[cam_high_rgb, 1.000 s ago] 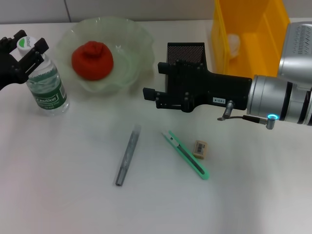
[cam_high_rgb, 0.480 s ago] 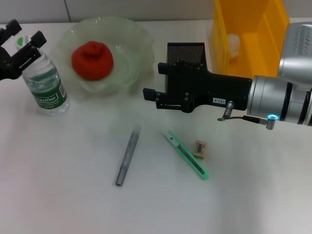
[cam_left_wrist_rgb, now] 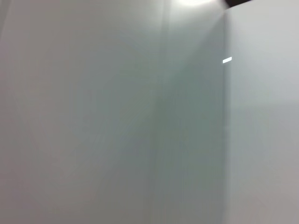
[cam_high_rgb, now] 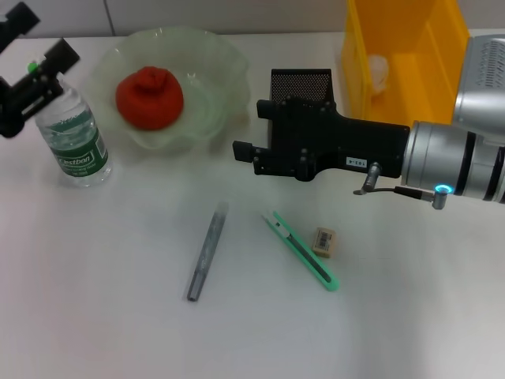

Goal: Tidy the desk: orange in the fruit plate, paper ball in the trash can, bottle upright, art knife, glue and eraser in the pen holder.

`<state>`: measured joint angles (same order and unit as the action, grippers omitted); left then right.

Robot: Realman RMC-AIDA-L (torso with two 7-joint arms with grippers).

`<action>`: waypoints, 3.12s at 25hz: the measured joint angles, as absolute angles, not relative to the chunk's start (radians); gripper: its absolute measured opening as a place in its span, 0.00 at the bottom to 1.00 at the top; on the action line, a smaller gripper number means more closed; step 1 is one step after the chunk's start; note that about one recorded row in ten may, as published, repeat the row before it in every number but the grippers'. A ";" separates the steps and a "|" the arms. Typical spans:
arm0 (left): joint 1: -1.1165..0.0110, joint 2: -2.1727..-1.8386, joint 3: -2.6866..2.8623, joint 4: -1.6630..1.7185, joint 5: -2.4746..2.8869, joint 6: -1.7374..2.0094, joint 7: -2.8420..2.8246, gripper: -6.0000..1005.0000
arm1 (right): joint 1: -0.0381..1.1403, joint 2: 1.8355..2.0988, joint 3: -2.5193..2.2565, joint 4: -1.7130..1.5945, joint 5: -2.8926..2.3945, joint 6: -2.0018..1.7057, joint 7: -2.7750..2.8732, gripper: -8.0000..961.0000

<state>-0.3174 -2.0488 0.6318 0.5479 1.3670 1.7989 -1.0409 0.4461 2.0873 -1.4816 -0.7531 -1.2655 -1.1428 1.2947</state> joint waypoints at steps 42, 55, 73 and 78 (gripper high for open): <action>-0.402 -2.062 0.857 0.571 1.714 1.805 -1.178 0.78 | 0.250 2.077 -1.032 -0.964 -1.533 -1.698 1.455 0.83; -0.387 -2.062 0.857 0.558 1.716 1.775 -1.171 0.77 | 0.725 2.059 -1.055 -1.380 -2.334 -1.891 2.474 0.82; -0.383 -2.063 0.857 0.558 1.727 1.766 -1.167 0.77 | 1.035 2.092 -1.388 -0.889 -2.511 -1.574 2.597 0.80; -0.385 -2.065 0.855 0.558 1.727 1.765 -1.167 0.77 | 1.030 2.092 -1.443 -0.833 -2.454 -1.506 2.591 0.79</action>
